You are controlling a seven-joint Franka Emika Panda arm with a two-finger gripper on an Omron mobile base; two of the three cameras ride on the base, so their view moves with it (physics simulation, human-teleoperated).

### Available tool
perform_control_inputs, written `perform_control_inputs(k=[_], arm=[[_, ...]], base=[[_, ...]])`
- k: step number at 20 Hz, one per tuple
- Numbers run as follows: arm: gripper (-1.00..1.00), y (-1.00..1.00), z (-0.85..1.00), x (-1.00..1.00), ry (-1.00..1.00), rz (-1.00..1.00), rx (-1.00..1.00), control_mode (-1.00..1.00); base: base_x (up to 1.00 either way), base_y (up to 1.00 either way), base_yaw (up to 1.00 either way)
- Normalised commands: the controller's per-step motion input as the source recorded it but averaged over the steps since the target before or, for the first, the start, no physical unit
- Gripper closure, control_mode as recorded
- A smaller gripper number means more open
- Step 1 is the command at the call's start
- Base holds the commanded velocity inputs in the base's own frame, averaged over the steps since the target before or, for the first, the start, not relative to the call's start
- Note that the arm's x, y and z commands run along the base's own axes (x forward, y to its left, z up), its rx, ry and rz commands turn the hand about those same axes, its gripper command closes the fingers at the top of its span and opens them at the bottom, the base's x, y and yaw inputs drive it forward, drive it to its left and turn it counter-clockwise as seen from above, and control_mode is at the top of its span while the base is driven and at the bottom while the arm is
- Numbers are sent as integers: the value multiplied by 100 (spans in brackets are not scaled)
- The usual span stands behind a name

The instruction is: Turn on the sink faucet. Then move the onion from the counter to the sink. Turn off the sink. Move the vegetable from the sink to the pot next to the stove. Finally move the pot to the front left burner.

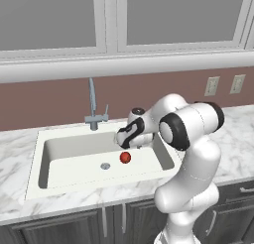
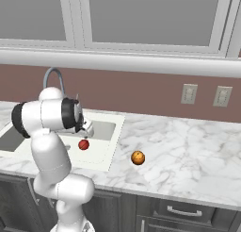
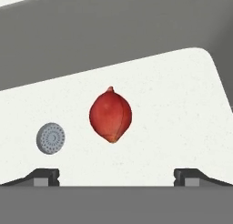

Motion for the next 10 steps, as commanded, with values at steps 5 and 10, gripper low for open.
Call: perform_control_inputs(k=[5,10], arm=[[-100,0,-27,2,0,-2,0,-100],[-100,0,-32,3,0,-2,0,-100]], base=[[0,0,0],[0,0,0]])
